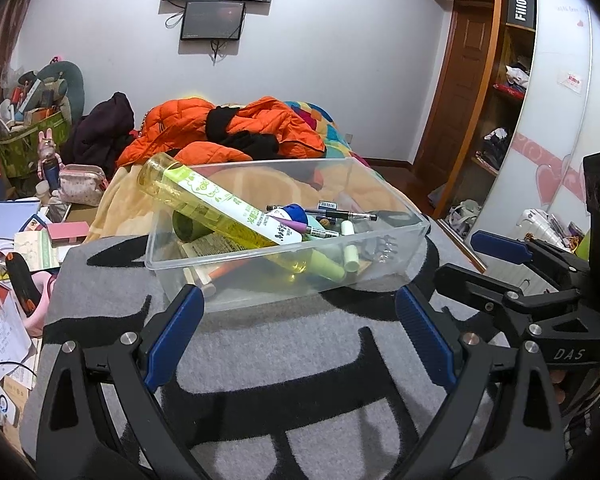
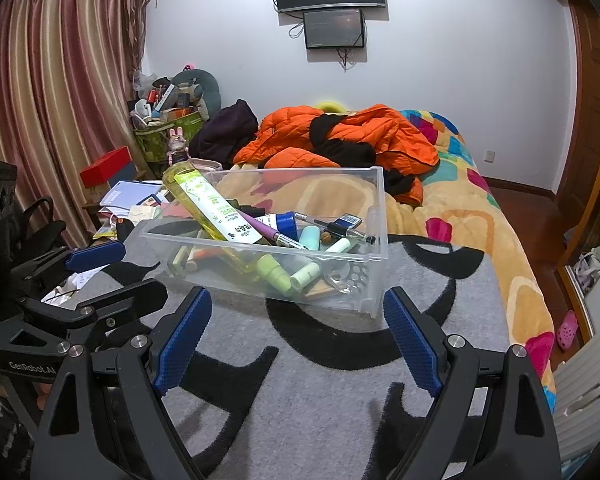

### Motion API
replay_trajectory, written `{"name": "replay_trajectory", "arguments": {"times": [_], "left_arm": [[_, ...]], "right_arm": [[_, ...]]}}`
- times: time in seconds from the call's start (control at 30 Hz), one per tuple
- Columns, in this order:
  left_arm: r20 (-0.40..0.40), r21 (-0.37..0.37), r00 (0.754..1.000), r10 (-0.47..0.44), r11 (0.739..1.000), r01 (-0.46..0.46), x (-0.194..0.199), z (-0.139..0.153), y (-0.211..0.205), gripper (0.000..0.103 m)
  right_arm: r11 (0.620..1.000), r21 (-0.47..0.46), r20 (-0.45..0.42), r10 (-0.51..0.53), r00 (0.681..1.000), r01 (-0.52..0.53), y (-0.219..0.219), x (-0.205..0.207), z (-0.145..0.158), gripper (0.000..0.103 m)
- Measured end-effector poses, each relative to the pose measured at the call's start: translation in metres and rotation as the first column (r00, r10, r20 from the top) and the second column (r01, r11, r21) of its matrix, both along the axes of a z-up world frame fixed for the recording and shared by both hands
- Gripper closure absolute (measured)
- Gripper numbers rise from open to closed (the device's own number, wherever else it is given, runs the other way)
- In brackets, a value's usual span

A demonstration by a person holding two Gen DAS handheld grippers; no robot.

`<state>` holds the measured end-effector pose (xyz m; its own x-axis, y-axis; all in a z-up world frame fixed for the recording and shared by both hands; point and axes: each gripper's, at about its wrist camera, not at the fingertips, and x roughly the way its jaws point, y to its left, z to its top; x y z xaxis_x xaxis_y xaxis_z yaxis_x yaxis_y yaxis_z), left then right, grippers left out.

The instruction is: Organize objects

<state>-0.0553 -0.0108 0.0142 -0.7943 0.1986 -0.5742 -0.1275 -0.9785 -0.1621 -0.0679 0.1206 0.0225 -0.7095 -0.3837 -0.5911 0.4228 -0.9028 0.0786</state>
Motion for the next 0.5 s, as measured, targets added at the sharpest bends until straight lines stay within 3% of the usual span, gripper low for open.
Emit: {"name": "replay_trajectory", "arguments": {"times": [0.5], "left_arm": [[-0.001,0.001,1.000,0.018,1.000,-0.018,0.0027,0.0001,-0.0043,0.005]], "right_arm": [[1.000,-0.004,0.007,-0.010,1.000,0.010,0.0021,-0.0008,-0.0010,0.016]]}}
